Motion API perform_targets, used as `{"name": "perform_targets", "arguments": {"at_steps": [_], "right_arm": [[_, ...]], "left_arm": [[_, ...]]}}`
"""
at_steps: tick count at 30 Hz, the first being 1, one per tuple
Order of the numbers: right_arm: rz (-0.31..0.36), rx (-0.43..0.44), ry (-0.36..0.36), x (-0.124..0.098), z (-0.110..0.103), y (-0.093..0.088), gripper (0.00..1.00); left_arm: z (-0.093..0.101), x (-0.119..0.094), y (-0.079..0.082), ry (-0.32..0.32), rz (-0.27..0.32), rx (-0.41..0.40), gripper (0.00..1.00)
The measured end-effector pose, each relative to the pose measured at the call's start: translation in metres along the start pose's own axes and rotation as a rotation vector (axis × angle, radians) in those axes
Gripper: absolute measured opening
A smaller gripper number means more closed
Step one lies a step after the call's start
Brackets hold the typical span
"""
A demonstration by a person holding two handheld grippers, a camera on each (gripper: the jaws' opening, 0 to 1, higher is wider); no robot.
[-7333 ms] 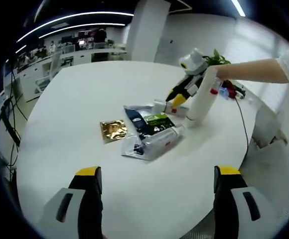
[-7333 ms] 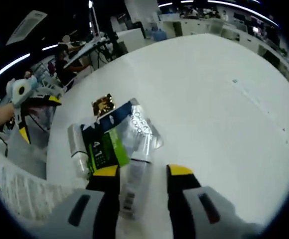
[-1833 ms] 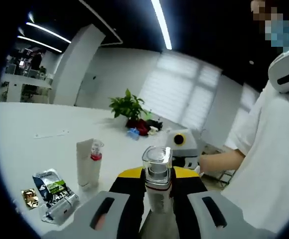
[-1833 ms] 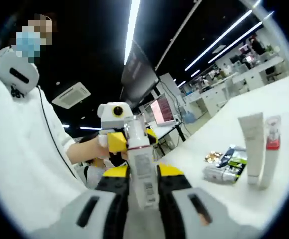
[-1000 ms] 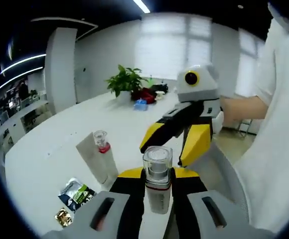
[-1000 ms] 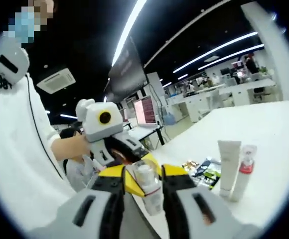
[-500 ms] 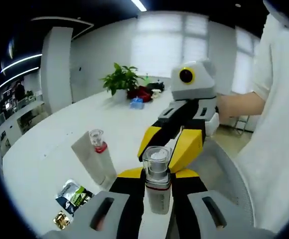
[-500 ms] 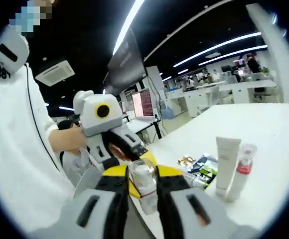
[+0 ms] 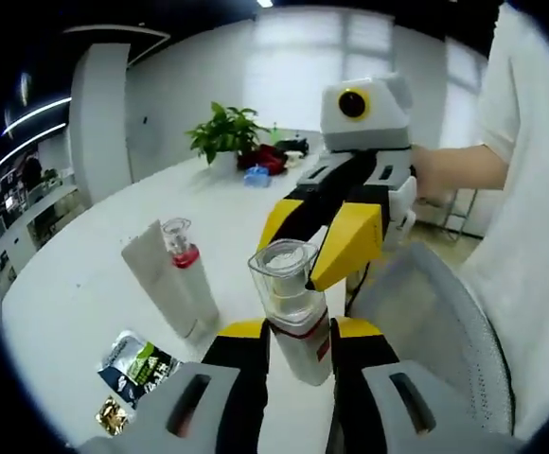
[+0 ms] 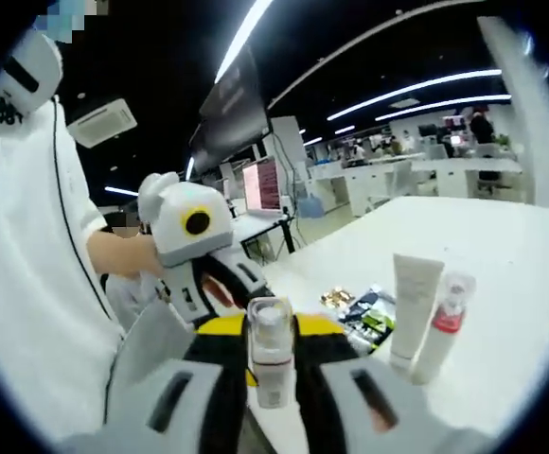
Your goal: Arrange the skincare products in the storage area until every visible bottle or jar stands upright without overlapping.
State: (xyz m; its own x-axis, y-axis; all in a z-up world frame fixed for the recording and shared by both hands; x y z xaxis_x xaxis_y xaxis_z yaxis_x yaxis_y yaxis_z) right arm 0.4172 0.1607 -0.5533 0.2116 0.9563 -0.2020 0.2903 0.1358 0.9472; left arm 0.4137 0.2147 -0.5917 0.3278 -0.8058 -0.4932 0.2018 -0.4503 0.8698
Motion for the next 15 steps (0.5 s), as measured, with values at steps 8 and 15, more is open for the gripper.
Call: {"name": "perform_targets", "arguments": {"at_steps": [8, 15], "right_arm": [[-0.044, -0.027, -0.012, 0.001, 0.010, -0.013, 0.17], [-0.092, -0.072, -0.047, 0.005, 0.023, -0.022, 0.18]], "left_arm": [[-0.008, 0.010, -0.008, 0.006, -0.017, -0.008, 0.20], [-0.019, 0.024, -0.017, 0.064, -0.039, -0.002, 0.20]]}}
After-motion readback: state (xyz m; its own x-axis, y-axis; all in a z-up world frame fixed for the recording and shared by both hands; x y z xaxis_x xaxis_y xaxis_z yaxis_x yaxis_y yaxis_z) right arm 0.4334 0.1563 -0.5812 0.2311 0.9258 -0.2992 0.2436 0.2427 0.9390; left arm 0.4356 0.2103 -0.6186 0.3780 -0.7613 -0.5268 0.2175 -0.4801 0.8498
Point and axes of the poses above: the point that each gripper's makers call its tool centre point, and the gripper's own axes: x roughly forward along the fingers, z roughly to its right, y roughly out of its top, the point moved 4 cm from there along -x, roughly backward along the fingers, and after that the axes turned 9 degrees about y, right-handed, at the moved point
